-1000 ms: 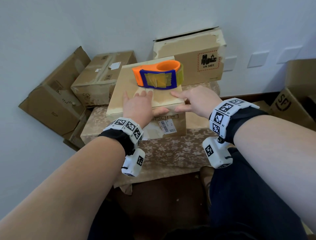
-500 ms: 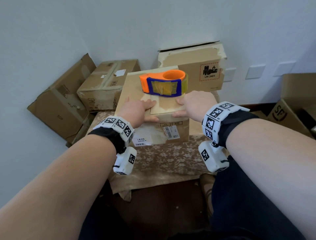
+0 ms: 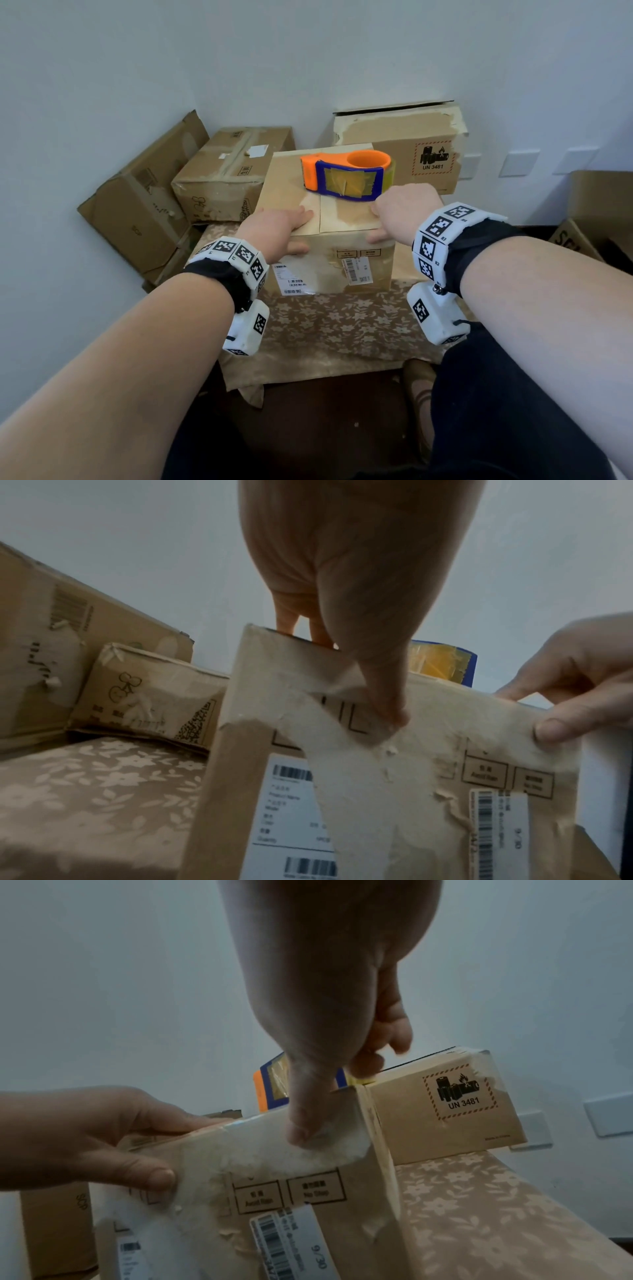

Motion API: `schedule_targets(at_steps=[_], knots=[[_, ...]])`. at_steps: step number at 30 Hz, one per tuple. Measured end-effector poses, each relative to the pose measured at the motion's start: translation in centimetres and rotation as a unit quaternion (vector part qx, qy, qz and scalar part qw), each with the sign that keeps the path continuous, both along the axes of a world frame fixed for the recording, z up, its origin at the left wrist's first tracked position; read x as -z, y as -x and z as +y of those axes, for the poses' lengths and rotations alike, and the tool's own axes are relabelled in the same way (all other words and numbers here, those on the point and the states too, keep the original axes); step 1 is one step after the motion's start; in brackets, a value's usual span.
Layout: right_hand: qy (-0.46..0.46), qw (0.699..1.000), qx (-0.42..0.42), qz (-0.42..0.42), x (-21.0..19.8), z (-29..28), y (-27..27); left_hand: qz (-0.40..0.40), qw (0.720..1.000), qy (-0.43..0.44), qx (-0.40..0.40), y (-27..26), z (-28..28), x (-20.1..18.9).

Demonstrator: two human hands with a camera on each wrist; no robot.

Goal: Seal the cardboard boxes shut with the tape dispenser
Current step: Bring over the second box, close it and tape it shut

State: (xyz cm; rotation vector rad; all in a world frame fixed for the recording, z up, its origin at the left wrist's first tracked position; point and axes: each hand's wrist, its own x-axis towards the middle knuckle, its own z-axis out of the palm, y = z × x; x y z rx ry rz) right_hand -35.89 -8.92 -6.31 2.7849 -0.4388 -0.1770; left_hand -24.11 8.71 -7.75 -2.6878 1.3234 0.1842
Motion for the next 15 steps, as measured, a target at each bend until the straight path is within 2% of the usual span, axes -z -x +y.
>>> schedule_targets(at_steps=[4,9,15], knots=[[0.03,0.999,-0.034,-0.014,-0.2,1.4,-0.3,-0.022,1.0,-0.01,-0.004,-0.2,0.5,0.0],[-0.008,0.986,-0.16,-0.044,1.6,3.6,-1.8,-0.02,0.999,-0.014,-0.025,-0.2,0.5,1.4],[-0.059,0.977,-0.193,-0.072,3.4,4.1,-3.8,-0.024,0.999,-0.003,-0.022,-0.3,0.8,1.9]])
